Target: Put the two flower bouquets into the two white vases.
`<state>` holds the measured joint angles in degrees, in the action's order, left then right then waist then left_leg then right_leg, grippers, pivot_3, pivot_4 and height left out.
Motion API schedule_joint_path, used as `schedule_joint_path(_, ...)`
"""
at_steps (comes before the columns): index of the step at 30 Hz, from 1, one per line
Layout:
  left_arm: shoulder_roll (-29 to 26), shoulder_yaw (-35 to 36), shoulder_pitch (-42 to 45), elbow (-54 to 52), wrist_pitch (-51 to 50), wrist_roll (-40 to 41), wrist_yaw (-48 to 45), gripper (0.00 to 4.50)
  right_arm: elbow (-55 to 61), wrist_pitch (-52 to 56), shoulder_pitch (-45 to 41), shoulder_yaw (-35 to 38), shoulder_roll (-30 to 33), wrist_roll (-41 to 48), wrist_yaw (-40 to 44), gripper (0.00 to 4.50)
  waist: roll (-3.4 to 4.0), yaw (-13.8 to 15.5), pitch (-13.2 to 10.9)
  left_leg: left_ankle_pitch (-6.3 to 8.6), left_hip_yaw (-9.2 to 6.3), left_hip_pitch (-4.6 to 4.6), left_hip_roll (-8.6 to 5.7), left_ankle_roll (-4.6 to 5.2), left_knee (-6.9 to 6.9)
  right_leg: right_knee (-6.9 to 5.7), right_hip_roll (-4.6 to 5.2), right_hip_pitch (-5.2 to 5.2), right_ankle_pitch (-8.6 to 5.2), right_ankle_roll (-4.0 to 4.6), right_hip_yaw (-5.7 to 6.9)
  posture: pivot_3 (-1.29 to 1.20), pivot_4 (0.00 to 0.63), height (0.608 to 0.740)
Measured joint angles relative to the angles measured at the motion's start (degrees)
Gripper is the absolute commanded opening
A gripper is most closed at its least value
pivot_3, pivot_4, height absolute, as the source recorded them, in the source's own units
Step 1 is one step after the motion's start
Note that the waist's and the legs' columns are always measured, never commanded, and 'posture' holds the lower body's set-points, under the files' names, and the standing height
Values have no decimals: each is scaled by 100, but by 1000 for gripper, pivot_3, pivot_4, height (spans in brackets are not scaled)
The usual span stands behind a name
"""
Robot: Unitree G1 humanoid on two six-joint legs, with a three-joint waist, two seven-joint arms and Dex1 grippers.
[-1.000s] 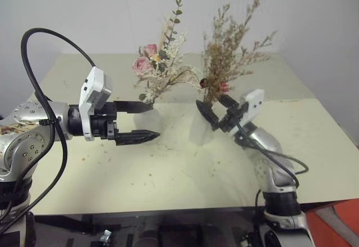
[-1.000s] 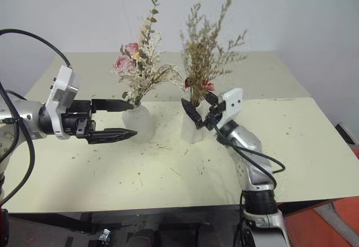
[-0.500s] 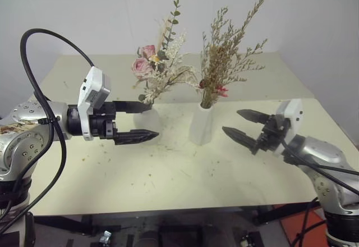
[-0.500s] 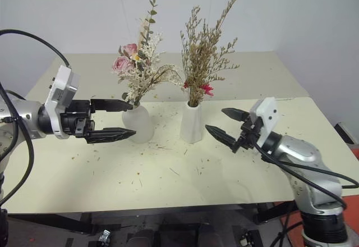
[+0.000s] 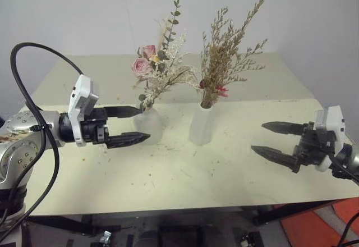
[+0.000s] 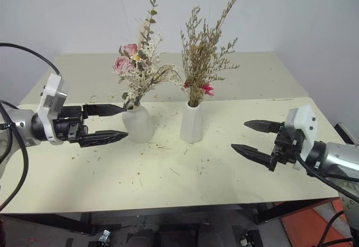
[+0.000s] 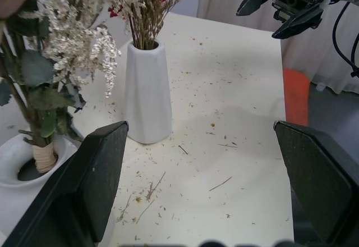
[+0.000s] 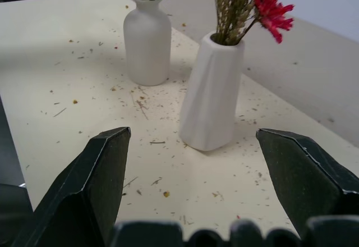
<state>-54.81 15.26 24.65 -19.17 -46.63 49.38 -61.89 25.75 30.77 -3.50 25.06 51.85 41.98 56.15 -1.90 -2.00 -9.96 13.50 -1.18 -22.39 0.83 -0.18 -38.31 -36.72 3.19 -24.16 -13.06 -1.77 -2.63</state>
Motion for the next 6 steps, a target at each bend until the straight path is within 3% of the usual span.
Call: schedule_joint_path(6,50,175,-333,-35,254,21,-95,4500,110,112,102,136,56,151,-7,4212,0,41,0,0,2,1,0,0,0,0,0,0,0,0,-1,0,150,740)
